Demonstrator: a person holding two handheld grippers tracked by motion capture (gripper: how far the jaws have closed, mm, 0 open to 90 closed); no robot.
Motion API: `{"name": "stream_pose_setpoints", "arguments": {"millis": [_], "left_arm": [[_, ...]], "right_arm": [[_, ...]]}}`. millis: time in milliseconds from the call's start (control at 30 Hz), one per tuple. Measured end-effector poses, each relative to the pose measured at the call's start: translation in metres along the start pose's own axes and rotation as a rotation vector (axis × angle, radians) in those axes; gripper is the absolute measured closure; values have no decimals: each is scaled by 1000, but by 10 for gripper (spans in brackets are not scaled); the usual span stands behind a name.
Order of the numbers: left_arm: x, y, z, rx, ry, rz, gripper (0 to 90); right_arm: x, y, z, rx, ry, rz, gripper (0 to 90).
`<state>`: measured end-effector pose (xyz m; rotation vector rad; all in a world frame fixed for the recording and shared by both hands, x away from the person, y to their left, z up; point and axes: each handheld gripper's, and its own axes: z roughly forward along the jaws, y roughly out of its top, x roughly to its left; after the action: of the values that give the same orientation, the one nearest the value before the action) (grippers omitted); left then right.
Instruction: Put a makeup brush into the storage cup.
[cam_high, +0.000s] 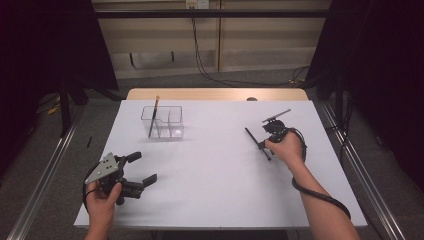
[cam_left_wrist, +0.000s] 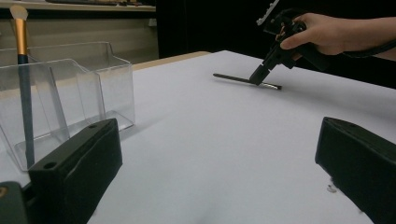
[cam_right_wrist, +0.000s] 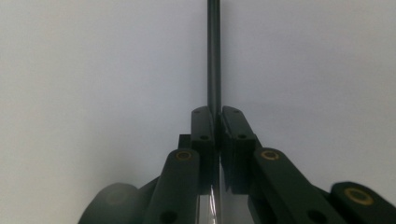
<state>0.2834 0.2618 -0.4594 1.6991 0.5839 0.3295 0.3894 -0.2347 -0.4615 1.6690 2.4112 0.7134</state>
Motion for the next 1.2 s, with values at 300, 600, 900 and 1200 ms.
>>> {"name": "stream_pose_setpoints", "arguments": {"millis": [300,600,900,1200], "left_arm": [[-1,0,-1,2,3,-1,5],[-3,1,0,6,9,4,5],[-3,1,0,9,12,4,5],[-3,1,0,11,10,8,5]], "right_arm": [[4,-5,-10,-67,69,-47,847],[12,-12,-25,-132,144,-111,847],[23,-21,-32,-147,207,-180,847],[36,-28,-36,-143,253,-263,847]]}}
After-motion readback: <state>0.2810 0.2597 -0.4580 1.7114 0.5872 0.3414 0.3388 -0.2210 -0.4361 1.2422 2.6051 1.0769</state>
